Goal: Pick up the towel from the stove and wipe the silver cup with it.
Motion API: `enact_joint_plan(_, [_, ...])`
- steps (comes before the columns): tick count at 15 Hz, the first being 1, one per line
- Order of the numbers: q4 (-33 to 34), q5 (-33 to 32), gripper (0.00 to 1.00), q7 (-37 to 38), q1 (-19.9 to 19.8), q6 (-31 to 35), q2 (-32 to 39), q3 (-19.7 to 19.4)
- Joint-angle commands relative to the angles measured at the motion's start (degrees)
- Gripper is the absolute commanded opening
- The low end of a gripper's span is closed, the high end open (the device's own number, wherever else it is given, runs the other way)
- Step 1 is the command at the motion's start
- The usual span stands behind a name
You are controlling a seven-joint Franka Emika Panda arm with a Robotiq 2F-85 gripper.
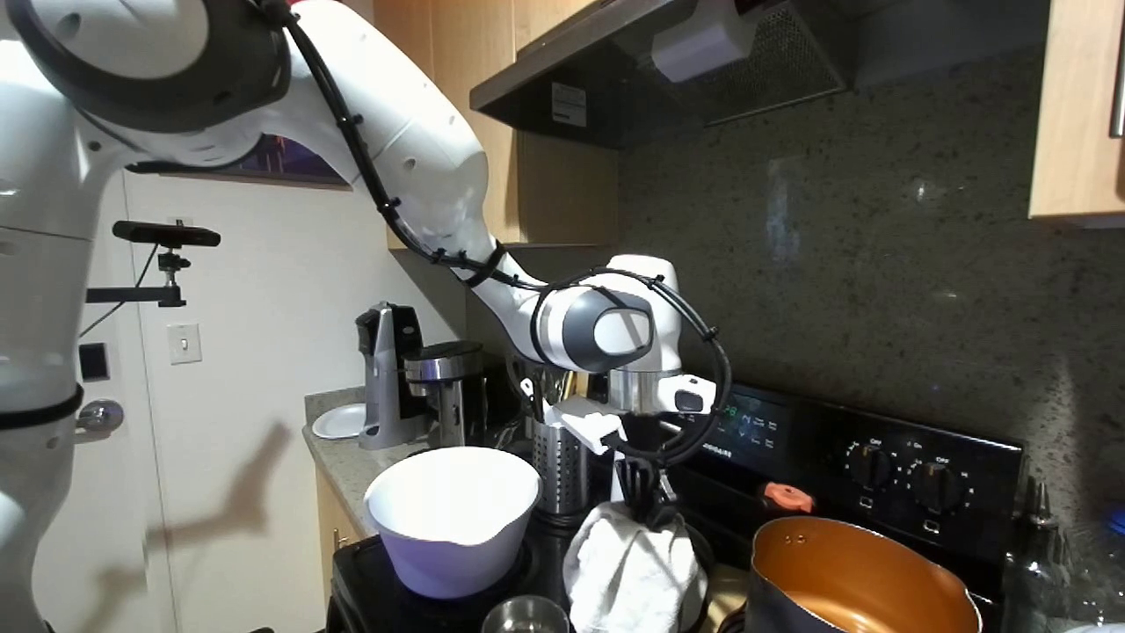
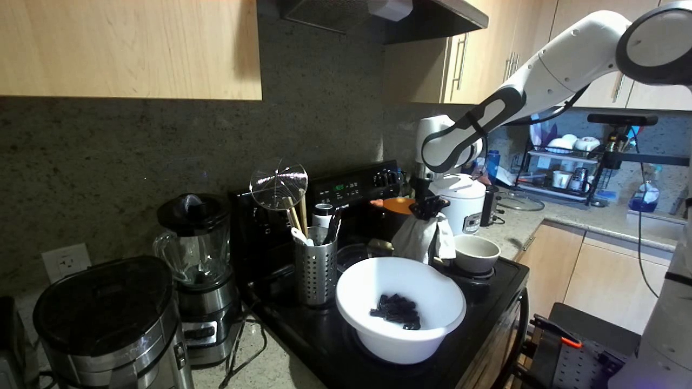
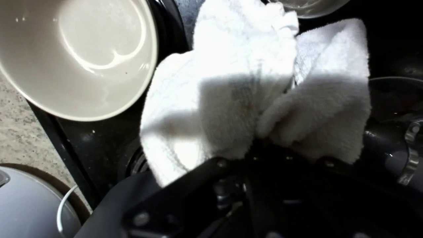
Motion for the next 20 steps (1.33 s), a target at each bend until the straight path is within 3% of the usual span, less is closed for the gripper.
enact_joint_plan(1, [-1.75,3.58,0.01,0.25,-0.23,0.64,-0.87,0.62])
enact_joint_plan(4, [-0.97,4.52,0.01,-0.02,-0.07,-3.19,-0.36,0.54])
enact_joint_plan(8, [-0.48,-1.83,0.01,1.47,0.68,-5.55,0.07,-0.37])
enact_joint_plan(11, [-1.83,-4.04,0.01,1.86,0.54,-0.5,-0.69,-0.33])
enact_joint_plan(15, [-3.4,1.82,0.01,1.09,-0.4,3.59,-1.22,0.42])
enact_joint_plan(18, [-2.93,6.15,0.01,0.01,-0.56,0.01,-0.96,0.66])
enact_joint_plan(20, [-2.01,5.75,0.01,0.29,-0.28,-3.29,-0.65,0.37])
